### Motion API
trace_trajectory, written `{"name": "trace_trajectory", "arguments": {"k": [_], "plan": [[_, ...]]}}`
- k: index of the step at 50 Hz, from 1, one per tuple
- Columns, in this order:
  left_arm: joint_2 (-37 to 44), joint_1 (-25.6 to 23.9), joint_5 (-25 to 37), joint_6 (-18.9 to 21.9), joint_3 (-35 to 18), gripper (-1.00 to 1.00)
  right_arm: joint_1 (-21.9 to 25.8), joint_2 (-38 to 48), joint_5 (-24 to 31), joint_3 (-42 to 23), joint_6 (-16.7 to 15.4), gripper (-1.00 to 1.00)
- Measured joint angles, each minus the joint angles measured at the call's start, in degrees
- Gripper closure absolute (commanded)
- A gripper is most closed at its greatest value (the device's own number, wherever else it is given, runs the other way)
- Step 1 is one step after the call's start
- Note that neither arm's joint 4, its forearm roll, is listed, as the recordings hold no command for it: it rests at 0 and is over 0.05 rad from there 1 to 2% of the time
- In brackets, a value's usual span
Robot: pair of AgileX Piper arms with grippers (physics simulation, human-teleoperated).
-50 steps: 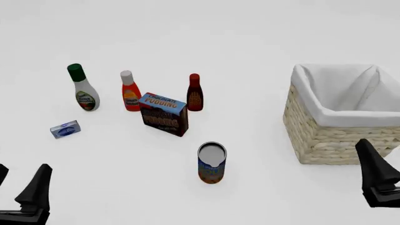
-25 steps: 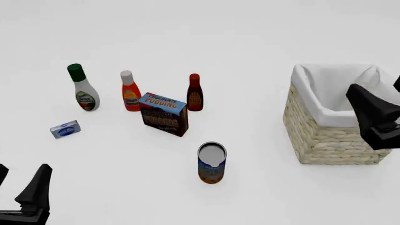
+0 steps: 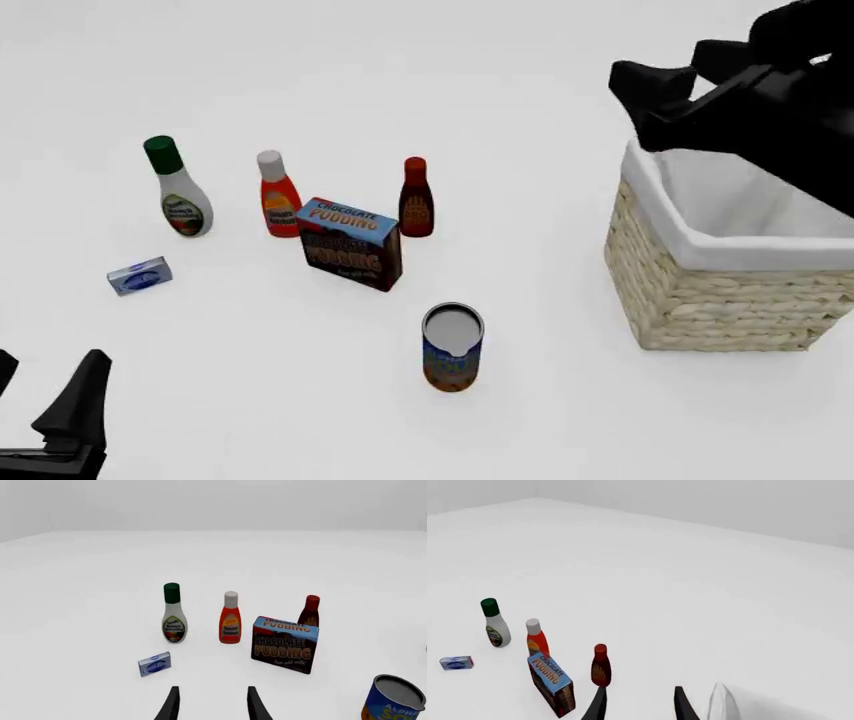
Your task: Pick the bbq sauce and place it in the basket.
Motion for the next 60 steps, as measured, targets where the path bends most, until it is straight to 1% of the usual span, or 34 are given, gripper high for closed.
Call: {"name": "trace_trajectory", "arguments": {"k": [17, 31, 44, 60], "plan": [[0.00, 0.00, 0.00, 0.00, 0.00, -1.00, 4.80, 15.97, 3.38, -14.89, 0.42, -1.00], [0.00, 0.00, 0.00, 0.00, 0.00, -1.00, 7.81, 26.73, 6.39, -24.67, -0.27, -1.00], [0.00, 0.00, 0.00, 0.00, 0.00, -1.00, 8.82, 36.25, 8.63, -33.61, -1.16, -1.00], [0.00, 0.00, 0.00, 0.00, 0.00, -1.00, 8.62, 47.41, 10.53, -43.53, -1.25, -1.00]]}}
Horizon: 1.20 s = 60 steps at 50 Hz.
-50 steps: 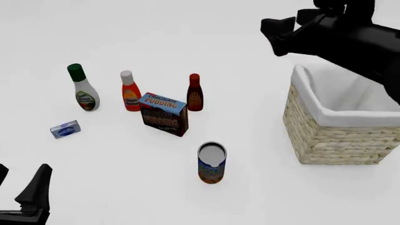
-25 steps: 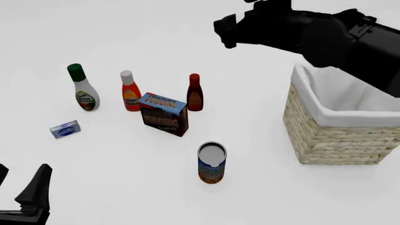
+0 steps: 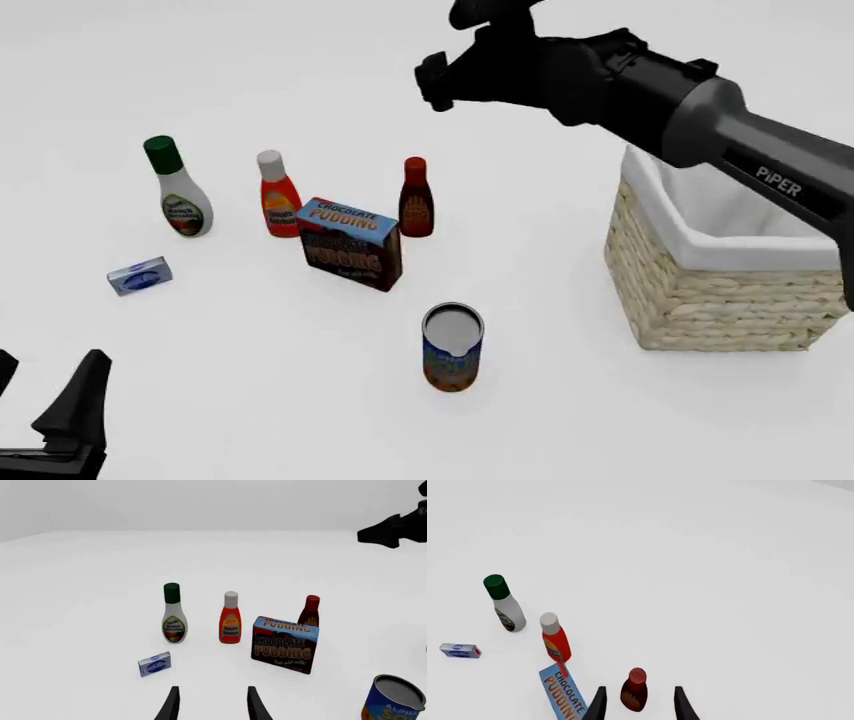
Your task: Pick the bbq sauce and place it in the basket.
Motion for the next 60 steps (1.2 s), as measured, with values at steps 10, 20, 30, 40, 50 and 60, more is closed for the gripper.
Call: {"name": "trace_trajectory", "arguments": {"k": [10, 20, 30, 40, 50, 60], "plan": [[0.00, 0.00, 0.00, 0.00, 0.00, -1.00, -0.57, 5.58, 0.82, -4.67, -0.05, -1.00], [0.00, 0.01, 0.00, 0.00, 0.00, -1.00, -0.94, 9.99, 1.26, -7.81, 0.25, -1.00], [0.00, 0.00, 0.00, 0.00, 0.00, -1.00, -0.72, 13.47, 1.06, -9.38, 0.82, -1.00], [0.00, 0.00, 0.00, 0.00, 0.00, -1.00, -0.36, 16.66, 1.03, -11.18, 1.34, -1.00], [0.00, 0.01, 0.00, 0.00, 0.00, -1.00, -0.25, 19.86, 1.10, -13.18, 1.75, -1.00], [0.00, 0.00, 0.00, 0.00, 0.00, -1.00, -0.13, 23.22, 1.46, -15.72, 2.09, -1.00]]}}
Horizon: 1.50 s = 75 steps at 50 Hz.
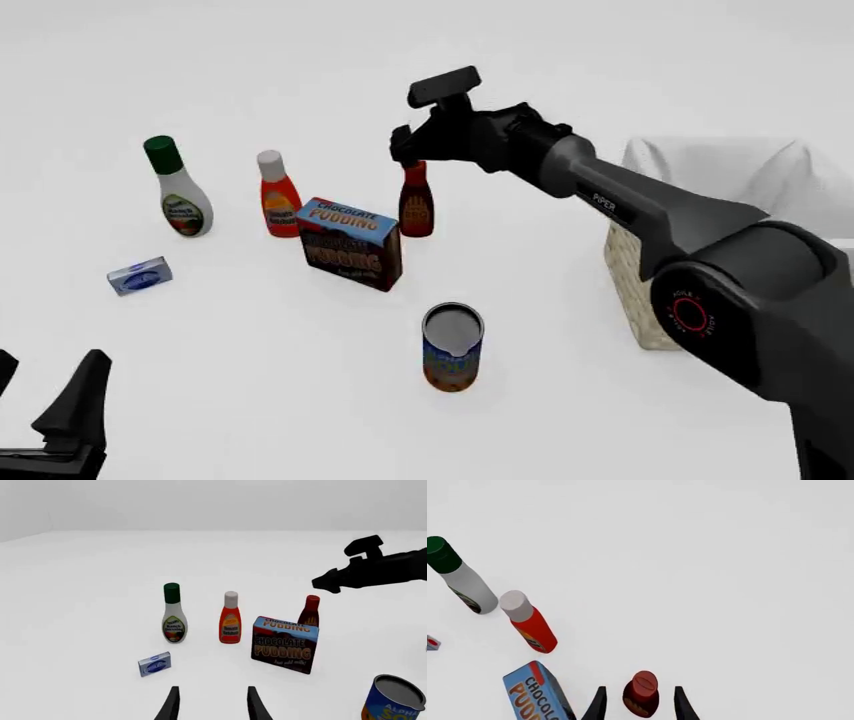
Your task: Pick the bbq sauce and place it in the basket.
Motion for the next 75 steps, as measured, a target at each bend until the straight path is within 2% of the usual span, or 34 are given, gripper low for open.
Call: {"name": "trace_trajectory", "arguments": {"k": [36, 64, 75], "plan": [[0.00, 0.00, 0.00, 0.00, 0.00, -1.00, -0.21, 6.21, -0.19, -3.34, 1.02, -1.00], [0.00, 0.00, 0.00, 0.00, 0.00, -1.00, -0.63, 13.57, 2.92, -12.03, 1.79, -1.00], [0.00, 0.00, 0.00, 0.00, 0.00, -1.00, -0.76, 15.28, 3.16, -13.20, 2.09, -1.00]]}}
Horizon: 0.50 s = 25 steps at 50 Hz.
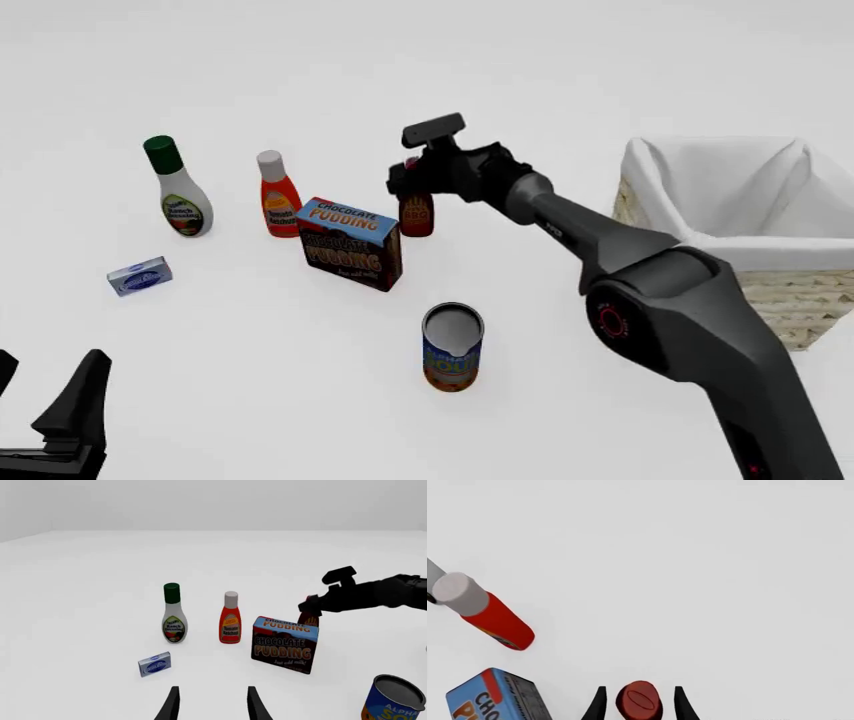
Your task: Pick the bbq sauce and place it in the basket.
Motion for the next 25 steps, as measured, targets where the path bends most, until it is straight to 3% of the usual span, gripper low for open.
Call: {"name": "trace_trajectory", "arguments": {"k": [7, 8, 25], "plan": [[0.00, 0.00, 0.00, 0.00, 0.00, -1.00, -0.03, 0.42, -0.32, 0.35, 0.10, -1.00], [0.00, 0.00, 0.00, 0.00, 0.00, -1.00, -0.05, 0.46, -0.39, 0.42, 0.09, 1.00], [0.00, 0.00, 0.00, 0.00, 0.00, -1.00, 0.29, -0.38, -1.79, 1.31, -0.78, 1.00]]}}
